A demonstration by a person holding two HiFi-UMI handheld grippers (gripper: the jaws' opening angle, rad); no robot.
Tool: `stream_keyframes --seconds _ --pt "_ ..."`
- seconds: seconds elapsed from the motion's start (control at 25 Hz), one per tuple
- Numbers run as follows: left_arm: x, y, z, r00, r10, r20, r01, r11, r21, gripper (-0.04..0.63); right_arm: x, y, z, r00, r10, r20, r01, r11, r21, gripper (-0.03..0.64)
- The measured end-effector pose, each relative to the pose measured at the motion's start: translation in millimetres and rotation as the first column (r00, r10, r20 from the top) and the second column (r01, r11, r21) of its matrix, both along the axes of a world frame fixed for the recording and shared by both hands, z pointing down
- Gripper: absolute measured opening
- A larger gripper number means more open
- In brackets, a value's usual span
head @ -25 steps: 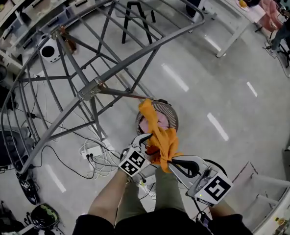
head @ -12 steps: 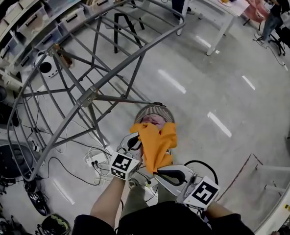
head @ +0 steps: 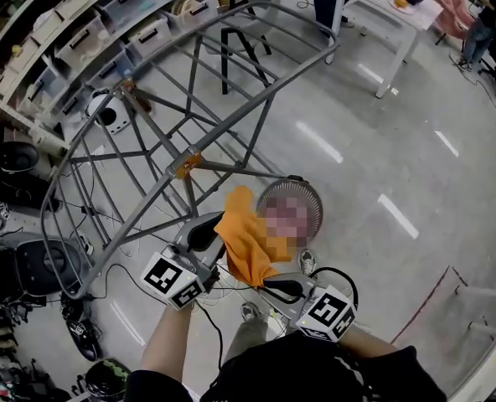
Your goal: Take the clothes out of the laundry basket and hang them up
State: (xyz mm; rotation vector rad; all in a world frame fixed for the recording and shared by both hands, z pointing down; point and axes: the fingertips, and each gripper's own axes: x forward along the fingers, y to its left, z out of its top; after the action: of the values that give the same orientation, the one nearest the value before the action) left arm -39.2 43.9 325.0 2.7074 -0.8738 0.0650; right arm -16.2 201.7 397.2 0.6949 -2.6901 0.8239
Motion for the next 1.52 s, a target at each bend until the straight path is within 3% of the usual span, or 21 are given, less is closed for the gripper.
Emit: stream_keyframes --seconds 0.16,0.28,0.44,0.6,0.72,0.84,0.96,1.0,1.04,1.08,1.16,1.28,1.36,1.44,1.52 --pt "-18 5 -31 1.000 -0.001 -0.005 0.002 0.999 0.046 0.040 -5 2 32 0.999 -0.043 -0.015 0.042 0.995 -0.089 0.089" --pt "-26 12 -51 0.999 0.036 0.007 -0.036 0.996 0.082 0.040 19 -19 51 0.999 0.024 -0.040 -0.029 0.991 -0.134 0.101" --pt "-33 28 -77 0.992 0.125 -0.020 -0.122 0.983 0.136 0.040 53 -65 60 0.985 0.150 -0.085 -0.158 0.982 -0.105 0.117" --pt "-39 46 -104 0.974 0.216 -0.070 -0.199 0.961 0.191 0.040 62 -103 64 0.983 0.184 -0.007 -0.184 0.973 -0.137 0.188" --pt "-38 59 -118 0.957 0.273 -0.093 -0.249 0.945 0.212 0.040 56 -114 77 0.992 0.117 0.041 -0.108 0.979 -0.176 0.263" --pt "-30 69 -126 0.948 0.309 -0.077 -0.286 0.934 0.215 0.040 37 -101 91 0.997 -0.045 0.060 0.056 0.978 -0.200 0.327" --pt "-25 77 -123 0.944 0.327 -0.050 -0.310 0.927 0.211 0.040 5 -80 97 0.975 -0.207 0.080 0.219 0.955 -0.199 0.342" --pt "-25 79 -121 0.945 0.324 -0.045 -0.309 0.928 0.207 0.040 -6 -74 98 0.966 -0.245 0.087 0.258 0.946 -0.196 0.340" --pt "-27 81 -117 0.948 0.317 -0.036 -0.303 0.931 0.201 0.040 -15 -69 98 0.960 -0.266 0.089 0.278 0.941 -0.193 0.288" --pt "-30 83 -112 0.952 0.306 -0.020 -0.296 0.935 0.194 0.040 -20 -68 98 0.961 -0.263 0.083 0.275 0.943 -0.188 0.178" --pt "-36 89 -103 0.959 0.283 0.010 -0.280 0.942 0.183 0.040 -22 -74 101 0.977 -0.211 0.042 0.215 0.963 -0.164 0.014" --pt "-47 96 -92 0.967 0.249 0.051 -0.254 0.949 0.184 0.040 -6 -95 101 0.996 -0.081 -0.029 0.077 0.990 -0.119 0.014" --pt "-53 105 -74 0.959 0.243 0.143 -0.264 0.952 0.156 0.040 11 -115 93 0.998 0.054 -0.032 -0.057 0.994 -0.098 0.014" --pt "-54 117 -54 0.933 0.255 0.254 -0.298 0.944 0.144 0.040 27 -137 78 0.979 0.202 0.037 -0.197 0.974 -0.109 0.014" --pt "-49 126 -36 0.911 0.263 0.317 -0.315 0.941 0.125 0.041 37 -155 56 0.935 0.317 0.158 -0.296 0.945 -0.142 0.014"
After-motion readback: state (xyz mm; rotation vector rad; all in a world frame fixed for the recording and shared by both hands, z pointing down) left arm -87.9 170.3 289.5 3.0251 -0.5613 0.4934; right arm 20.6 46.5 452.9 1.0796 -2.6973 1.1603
